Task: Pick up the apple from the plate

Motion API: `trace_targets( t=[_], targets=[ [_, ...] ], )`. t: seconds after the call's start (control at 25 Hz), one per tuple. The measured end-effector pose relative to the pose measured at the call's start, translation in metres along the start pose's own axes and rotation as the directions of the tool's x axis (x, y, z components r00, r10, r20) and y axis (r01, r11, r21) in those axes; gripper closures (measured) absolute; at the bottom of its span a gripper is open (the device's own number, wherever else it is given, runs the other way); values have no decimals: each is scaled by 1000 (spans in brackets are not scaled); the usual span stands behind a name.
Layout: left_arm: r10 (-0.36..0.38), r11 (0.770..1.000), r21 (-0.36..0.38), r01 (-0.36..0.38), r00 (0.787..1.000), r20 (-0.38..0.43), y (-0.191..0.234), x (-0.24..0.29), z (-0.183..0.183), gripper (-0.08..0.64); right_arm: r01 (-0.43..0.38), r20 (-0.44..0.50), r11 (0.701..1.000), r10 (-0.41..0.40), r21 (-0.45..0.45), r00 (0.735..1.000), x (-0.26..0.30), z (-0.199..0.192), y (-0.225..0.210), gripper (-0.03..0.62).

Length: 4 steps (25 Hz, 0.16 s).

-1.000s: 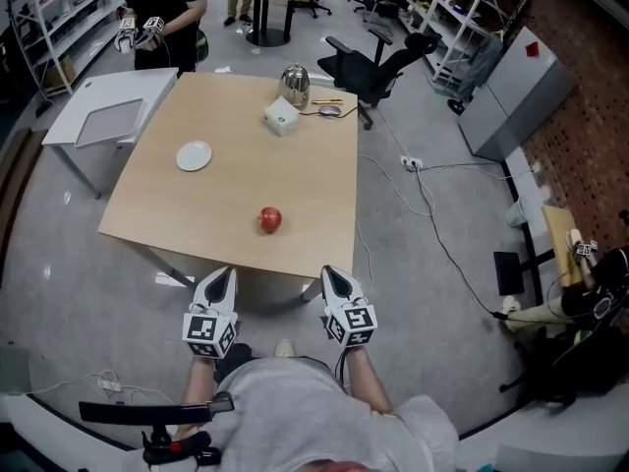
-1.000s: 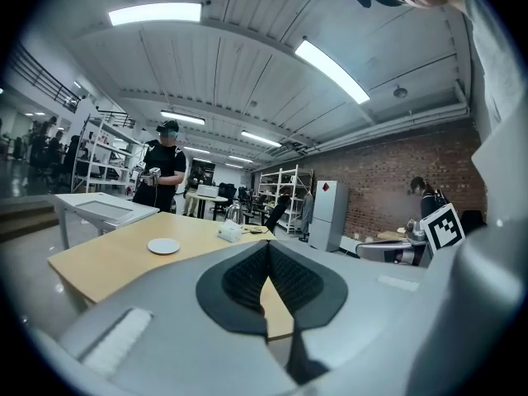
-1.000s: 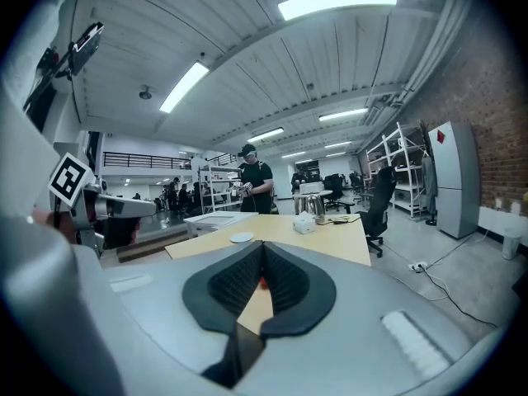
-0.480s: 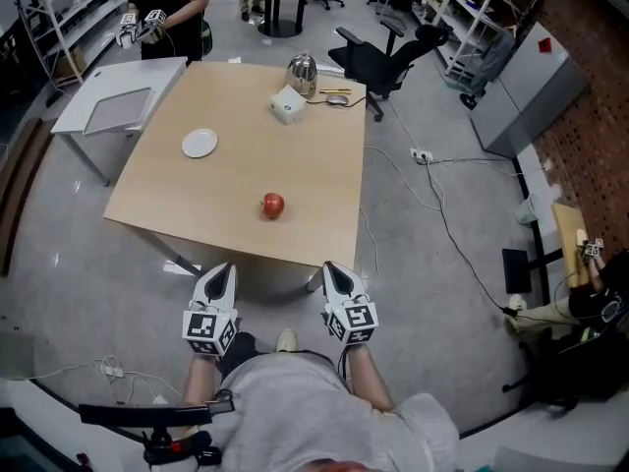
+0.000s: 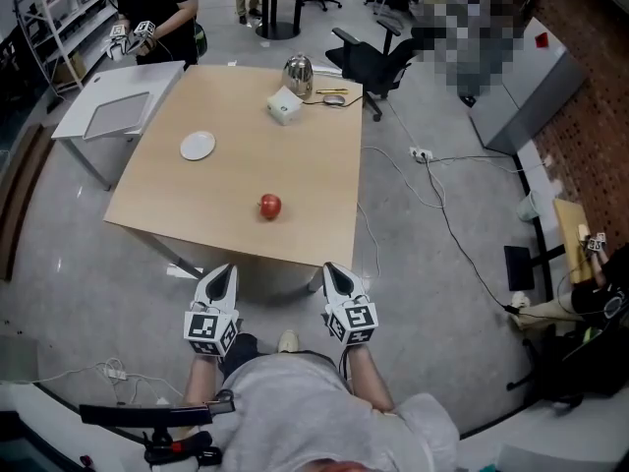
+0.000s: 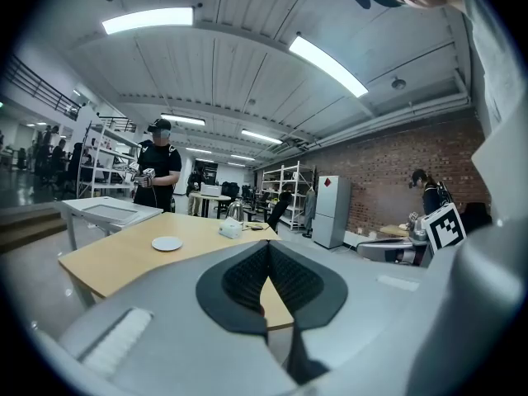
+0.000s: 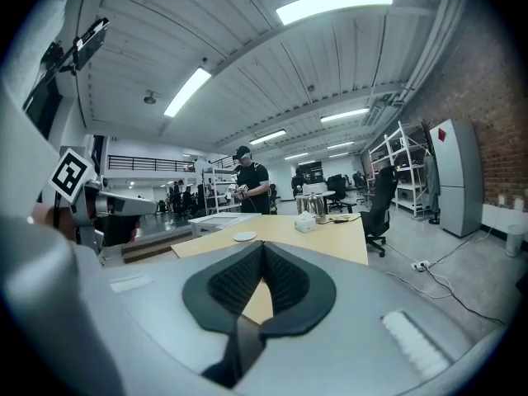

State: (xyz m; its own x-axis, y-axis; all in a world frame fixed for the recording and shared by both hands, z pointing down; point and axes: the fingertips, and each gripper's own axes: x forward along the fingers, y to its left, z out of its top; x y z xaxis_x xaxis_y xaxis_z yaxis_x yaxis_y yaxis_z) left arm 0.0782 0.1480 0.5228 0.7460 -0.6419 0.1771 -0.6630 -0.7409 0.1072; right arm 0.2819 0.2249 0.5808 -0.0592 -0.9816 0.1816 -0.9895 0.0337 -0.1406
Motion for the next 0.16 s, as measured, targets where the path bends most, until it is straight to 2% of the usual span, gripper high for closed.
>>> trace_targets(
  t=[0.16],
  targets=[
    [1,1000,2,-1,1000,-1,-10,1,2,540,2,-6,1000,-2,-1,1000,-7,0,-8,586]
  ],
)
